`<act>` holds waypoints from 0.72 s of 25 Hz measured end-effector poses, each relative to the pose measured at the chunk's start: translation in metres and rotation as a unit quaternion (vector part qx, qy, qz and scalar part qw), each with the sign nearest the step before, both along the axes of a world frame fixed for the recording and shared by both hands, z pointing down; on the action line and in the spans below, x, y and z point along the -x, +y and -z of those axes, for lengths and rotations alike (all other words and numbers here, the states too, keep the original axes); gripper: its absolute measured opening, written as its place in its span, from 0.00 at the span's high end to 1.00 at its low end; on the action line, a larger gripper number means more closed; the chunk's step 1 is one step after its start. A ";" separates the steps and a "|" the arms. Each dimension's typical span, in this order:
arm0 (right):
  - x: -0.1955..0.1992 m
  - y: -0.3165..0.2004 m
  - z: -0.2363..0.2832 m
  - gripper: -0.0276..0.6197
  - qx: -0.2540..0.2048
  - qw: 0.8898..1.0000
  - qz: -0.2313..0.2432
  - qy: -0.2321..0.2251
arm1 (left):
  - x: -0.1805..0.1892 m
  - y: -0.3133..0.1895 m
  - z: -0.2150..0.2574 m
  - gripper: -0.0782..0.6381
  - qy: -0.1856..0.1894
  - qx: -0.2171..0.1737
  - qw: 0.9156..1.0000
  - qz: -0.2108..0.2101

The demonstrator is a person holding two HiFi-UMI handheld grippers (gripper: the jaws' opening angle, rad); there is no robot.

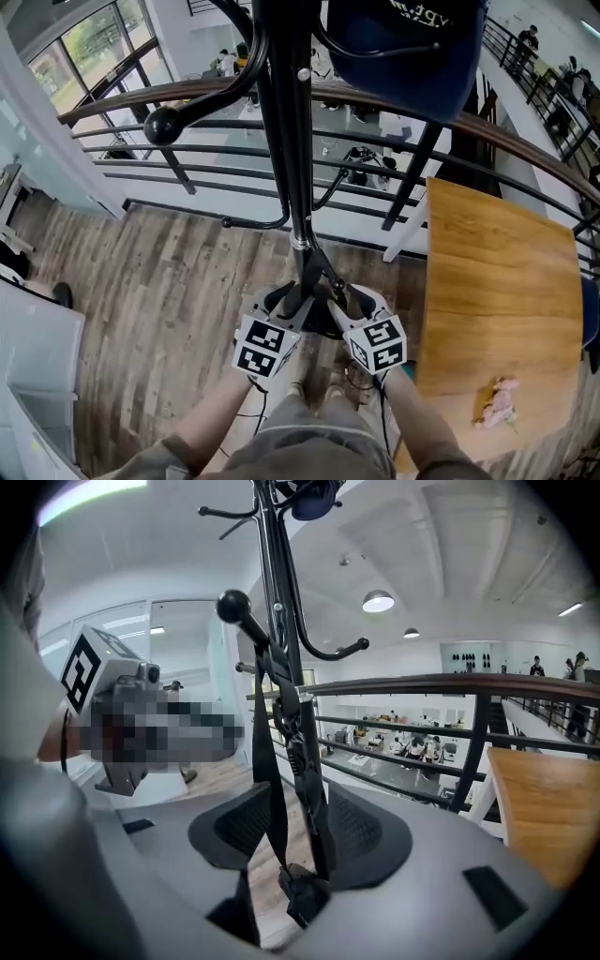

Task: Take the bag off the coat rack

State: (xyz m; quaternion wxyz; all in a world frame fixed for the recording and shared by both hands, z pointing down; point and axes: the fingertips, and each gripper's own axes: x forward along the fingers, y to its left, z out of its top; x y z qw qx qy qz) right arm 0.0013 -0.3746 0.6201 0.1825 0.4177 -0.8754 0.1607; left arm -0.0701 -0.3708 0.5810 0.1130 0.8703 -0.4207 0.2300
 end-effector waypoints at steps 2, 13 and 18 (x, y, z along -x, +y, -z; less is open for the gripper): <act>0.003 -0.008 -0.008 0.64 -0.003 1.000 0.003 0.001 | -0.002 -0.007 -0.011 0.65 -0.006 0.004 1.000 0.001; 0.010 -0.024 -0.029 0.87 -0.018 0.999 0.010 0.033 | -0.009 -0.023 -0.029 0.83 0.000 0.014 1.000 -0.018; -0.004 -0.020 -0.022 0.88 0.000 1.000 -0.004 0.027 | -0.009 -0.013 -0.028 0.87 -0.008 0.030 0.999 -0.022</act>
